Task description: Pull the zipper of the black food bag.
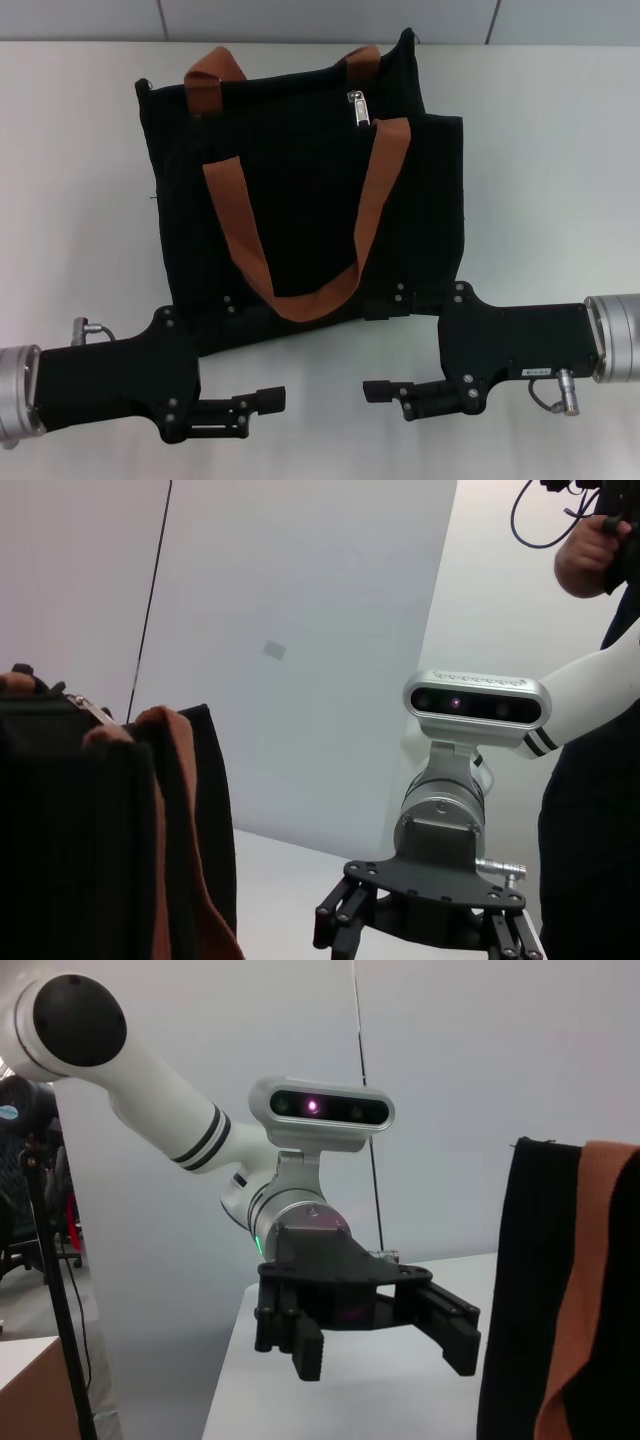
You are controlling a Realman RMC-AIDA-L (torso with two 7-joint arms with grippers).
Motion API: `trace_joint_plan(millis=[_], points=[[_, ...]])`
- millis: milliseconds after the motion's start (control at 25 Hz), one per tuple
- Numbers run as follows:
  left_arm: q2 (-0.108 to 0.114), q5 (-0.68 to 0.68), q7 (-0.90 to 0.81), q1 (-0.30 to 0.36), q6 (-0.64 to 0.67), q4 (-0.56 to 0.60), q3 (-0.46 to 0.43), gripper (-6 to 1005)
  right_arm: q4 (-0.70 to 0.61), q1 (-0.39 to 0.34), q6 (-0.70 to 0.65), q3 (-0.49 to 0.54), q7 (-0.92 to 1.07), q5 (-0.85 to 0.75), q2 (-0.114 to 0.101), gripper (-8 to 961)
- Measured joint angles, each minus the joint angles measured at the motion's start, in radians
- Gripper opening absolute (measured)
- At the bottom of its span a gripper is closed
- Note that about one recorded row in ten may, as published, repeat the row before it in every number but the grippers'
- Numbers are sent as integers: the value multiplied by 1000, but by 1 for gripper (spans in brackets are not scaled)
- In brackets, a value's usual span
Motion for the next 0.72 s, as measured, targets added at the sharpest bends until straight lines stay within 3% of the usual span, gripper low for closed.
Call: trace_joint_plan(millis=[720], points=[[1, 22, 10, 2, -8, 3, 0, 836, 23, -4, -4, 12, -31, 3, 3, 787]])
